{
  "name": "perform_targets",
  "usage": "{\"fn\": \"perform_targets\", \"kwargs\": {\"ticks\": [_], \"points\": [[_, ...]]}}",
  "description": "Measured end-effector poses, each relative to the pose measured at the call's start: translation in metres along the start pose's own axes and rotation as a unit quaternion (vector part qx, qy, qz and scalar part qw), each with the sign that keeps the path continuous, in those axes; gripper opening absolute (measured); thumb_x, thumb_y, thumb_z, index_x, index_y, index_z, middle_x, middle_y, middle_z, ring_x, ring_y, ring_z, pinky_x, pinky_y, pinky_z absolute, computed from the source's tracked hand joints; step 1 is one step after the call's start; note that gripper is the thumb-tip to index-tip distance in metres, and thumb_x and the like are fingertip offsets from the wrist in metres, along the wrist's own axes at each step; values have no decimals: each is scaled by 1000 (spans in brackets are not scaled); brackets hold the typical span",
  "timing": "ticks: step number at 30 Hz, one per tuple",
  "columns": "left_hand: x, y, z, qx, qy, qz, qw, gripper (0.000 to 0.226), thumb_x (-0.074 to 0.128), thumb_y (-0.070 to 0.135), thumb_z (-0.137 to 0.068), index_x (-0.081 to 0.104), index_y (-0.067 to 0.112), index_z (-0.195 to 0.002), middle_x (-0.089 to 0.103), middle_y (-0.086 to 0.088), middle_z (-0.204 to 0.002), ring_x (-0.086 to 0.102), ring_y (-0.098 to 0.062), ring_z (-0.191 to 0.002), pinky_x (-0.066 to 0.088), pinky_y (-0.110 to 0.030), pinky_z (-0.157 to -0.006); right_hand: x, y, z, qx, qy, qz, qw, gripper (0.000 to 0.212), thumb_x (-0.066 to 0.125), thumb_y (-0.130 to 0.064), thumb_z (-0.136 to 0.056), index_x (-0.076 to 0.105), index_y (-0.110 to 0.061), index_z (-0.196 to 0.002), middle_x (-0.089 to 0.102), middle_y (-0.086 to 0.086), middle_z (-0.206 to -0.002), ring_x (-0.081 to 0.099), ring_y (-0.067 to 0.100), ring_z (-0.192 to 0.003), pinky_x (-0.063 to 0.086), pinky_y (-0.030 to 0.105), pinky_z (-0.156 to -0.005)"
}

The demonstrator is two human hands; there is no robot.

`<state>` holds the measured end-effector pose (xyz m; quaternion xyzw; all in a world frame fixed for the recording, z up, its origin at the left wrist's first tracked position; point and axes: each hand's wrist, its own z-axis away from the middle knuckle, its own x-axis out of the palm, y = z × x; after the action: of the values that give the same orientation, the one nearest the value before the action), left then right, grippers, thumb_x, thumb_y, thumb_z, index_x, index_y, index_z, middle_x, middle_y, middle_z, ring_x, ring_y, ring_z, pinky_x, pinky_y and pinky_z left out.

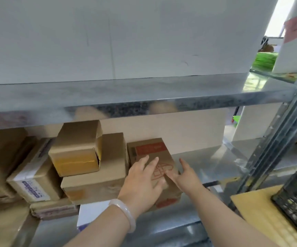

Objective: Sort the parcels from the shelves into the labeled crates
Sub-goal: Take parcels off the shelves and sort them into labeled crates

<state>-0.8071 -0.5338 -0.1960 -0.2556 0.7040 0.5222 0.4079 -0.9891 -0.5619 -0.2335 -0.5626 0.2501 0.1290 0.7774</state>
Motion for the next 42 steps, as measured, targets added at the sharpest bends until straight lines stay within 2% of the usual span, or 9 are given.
{"fn": "perform_targets", "kwargs": {"ticks": [6, 13, 18, 22, 26, 31, 35, 38, 42], "points": [[14, 1, -5, -86, 11, 39, 995, 71, 51, 52, -94, 17, 37, -155, 8, 8, -163, 4, -13, -149, 9, -31, -120, 10, 18, -10, 39, -39, -64, 996, 48, 65, -44, -87, 59, -21, -129, 69, 0, -116, 64, 21, -104, 53, 42, -94], [34, 15, 4, -133, -21, 27, 991, 83, 52, 57, -91, 0, 41, -154, -13, 3, -162, -4, -24, -149, 13, -41, -120, -15, 50, 33, 59, 6, -240, 969, 38, 69, -33, -89, 60, -23, -124, 71, 2, -110, 68, 24, -99, 56, 50, -87], [35, 37, 21, -95, -5, 204, 974, 89, 67, 41, -89, 10, 33, -157, 36, -5, -149, 36, -22, -139, 31, -40, -116, -34, 58, 91, -1, 96, -271, 958, 31, 67, -45, -87, 61, -39, -117, 68, -11, -112, 65, 11, -103, 55, 37, -85], [18, 41, 53, -38, 23, 232, 972, 90, 69, 40, -88, 11, 38, -156, 38, 3, -148, 36, -12, -136, 29, -34, -116, -47, 46, 140, 8, 147, -318, 937, 30, 42, -47, -101, 71, -43, -106, 73, -10, -105, 67, 12, -102, 53, 40, -89], [-9, 44, 94, 9, 37, 306, 951, 88, 72, 40, -86, 14, 47, -152, 38, 16, -147, 37, 2, -133, 30, -26, -112, -53, 36, 190, -32, 202, -325, 923, 18, 60, -50, -91, 69, -50, -107, 71, -17, -108, 65, 7, -105, 53, 36, -86], [-50, 30, 148, 32, 38, 363, 931, 82, 72, 41, -84, 18, 56, -143, 36, 28, -143, 31, 27, -122, 29, 2, -97, -46, 12, 236, -9, 51, -434, 900, 77, 64, -53, -81, 39, -26, -149, 50, 4, -145, 50, 24, -131, 36, 52, -112], [-93, 17, 187, 37, 47, 318, 946, 108, 76, 64, -68, 15, 39, -154, 34, 13, -144, 37, -1, -130, 33, -25, -113, -16, -15, 284, -74, 84, -369, 923, 83, 75, -59, -61, 43, -39, -136, 59, -6, -128, 66, 10, -105, 54, 43, -92], [-126, 6, 218, -24, 22, 262, 965, 150, 58, 99, -33, -1, 35, -156, 18, 10, -153, 28, -16, -141, 30, -42, -117, 16, -44, 318, -135, 111, -291, 941, 112, 77, -67, -43, 35, -40, -143, 49, -9, -133, 55, 10, -117, 49, 37, -97], [-163, -17, 265, -61, 57, 234, 969, 157, 51, 102, -23, -16, 41, -152, -10, -1, -164, 4, -22, -151, 13, -46, -122, 58, -82, 352, -191, 93, -233, 949, 138, 77, -73, -32, 26, -29, -152, 42, 0, -148, 44, 17, -133, 39, 46, -111]]}}
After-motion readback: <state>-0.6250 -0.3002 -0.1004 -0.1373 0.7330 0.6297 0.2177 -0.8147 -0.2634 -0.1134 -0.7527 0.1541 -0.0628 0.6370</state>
